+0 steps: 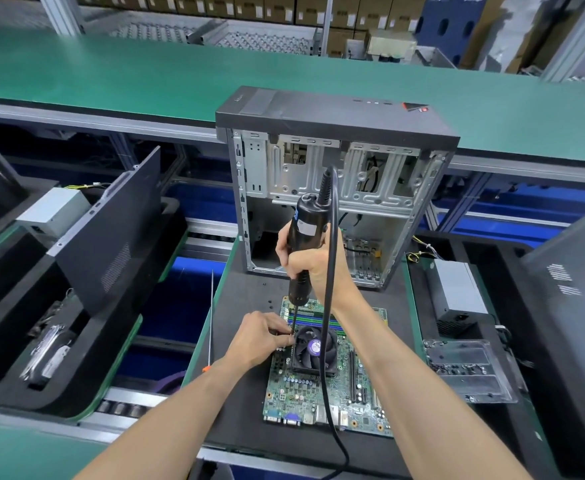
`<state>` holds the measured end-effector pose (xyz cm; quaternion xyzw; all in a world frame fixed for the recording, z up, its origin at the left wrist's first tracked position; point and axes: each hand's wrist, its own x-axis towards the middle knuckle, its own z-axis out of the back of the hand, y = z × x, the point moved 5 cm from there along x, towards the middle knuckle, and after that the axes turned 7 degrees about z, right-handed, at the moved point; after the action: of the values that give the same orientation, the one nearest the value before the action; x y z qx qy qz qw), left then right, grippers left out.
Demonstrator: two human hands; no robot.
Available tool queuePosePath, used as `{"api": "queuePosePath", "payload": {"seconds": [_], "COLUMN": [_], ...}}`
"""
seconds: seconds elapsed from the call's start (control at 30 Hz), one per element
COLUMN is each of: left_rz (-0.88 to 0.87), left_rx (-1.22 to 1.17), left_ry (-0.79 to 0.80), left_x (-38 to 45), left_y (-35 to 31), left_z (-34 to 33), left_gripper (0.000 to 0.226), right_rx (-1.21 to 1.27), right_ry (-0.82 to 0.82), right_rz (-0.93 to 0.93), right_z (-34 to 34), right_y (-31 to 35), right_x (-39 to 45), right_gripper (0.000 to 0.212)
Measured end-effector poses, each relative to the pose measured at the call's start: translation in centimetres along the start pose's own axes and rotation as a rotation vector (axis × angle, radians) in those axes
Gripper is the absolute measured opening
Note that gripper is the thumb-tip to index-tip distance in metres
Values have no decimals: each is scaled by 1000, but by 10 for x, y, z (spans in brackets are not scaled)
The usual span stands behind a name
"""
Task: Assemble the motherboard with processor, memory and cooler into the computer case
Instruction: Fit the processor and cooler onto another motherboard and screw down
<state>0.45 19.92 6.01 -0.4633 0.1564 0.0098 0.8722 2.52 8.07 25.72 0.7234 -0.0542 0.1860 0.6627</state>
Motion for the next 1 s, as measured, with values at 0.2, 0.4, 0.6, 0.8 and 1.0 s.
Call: {"api": "queuePosePath", "payload": {"seconds": [0.2, 0.4, 0.6, 0.8, 1.0], "left_rz": [10, 32, 42, 59, 66], "left_rx": [-18, -15, 30, 62, 66], "left_ry": [-2, -8, -6, -17, 11], "left_x": [-1, -2, -2, 1, 1], "left_y": [-2, -5, -6, -7, -10], "left_z": [1, 1, 3, 4, 4], "left_gripper": [12, 9, 10, 14, 10], "right_rx": [8, 78, 87, 92, 91], "right_ry": [28, -3, -16, 5, 10], "right_rz": [-5, -33, -15, -18, -19], "right_z": [-4, -3, 2, 6, 5], "right_y": [1, -2, -4, -1, 2], "right_x": [-1, 0, 3, 1, 0], "right_gripper": [15, 22, 36, 36, 36]}}
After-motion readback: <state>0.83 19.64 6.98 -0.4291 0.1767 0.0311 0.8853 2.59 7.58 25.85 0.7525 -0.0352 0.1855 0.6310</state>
